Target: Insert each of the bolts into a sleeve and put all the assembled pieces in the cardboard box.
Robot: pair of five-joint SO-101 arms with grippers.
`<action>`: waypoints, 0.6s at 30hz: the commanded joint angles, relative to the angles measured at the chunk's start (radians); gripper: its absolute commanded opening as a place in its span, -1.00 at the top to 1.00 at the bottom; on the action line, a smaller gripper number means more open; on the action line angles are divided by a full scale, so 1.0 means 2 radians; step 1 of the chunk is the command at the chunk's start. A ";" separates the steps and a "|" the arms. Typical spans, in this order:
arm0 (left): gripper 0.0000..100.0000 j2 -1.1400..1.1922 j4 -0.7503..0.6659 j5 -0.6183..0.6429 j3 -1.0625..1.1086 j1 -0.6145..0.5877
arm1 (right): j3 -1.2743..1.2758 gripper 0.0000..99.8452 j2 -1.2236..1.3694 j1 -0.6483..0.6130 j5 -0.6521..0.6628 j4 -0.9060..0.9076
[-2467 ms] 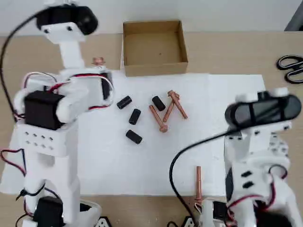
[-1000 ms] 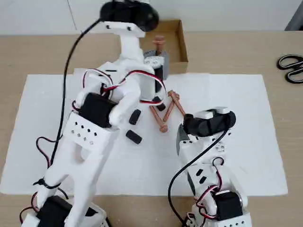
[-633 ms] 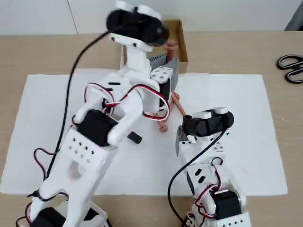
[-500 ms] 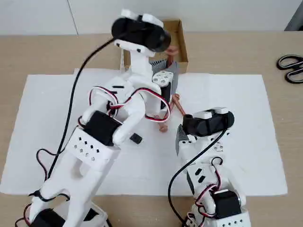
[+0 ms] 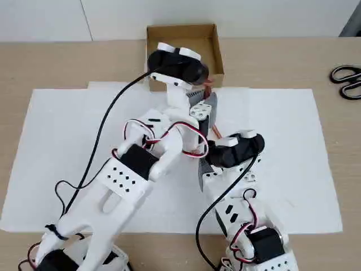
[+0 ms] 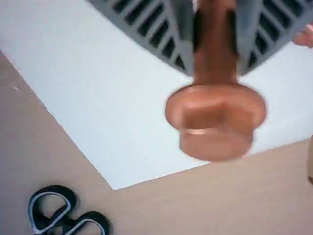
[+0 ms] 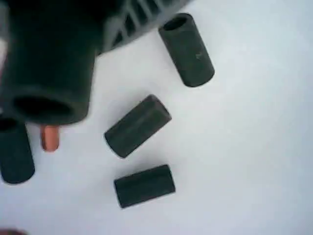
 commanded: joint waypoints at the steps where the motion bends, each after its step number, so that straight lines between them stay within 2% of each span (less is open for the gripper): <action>1: 0.99 -0.024 0.014 0.028 -0.021 0.002 | -0.002 0.99 -0.006 -0.004 -0.005 -0.010; 7: 0.99 -0.024 0.097 0.057 -0.075 0.000 | -0.002 0.99 -0.006 -0.003 -0.005 -0.034; 18: 0.99 -0.024 0.103 0.057 -0.084 0.002 | 0.034 0.99 -0.006 0.017 -0.005 -0.081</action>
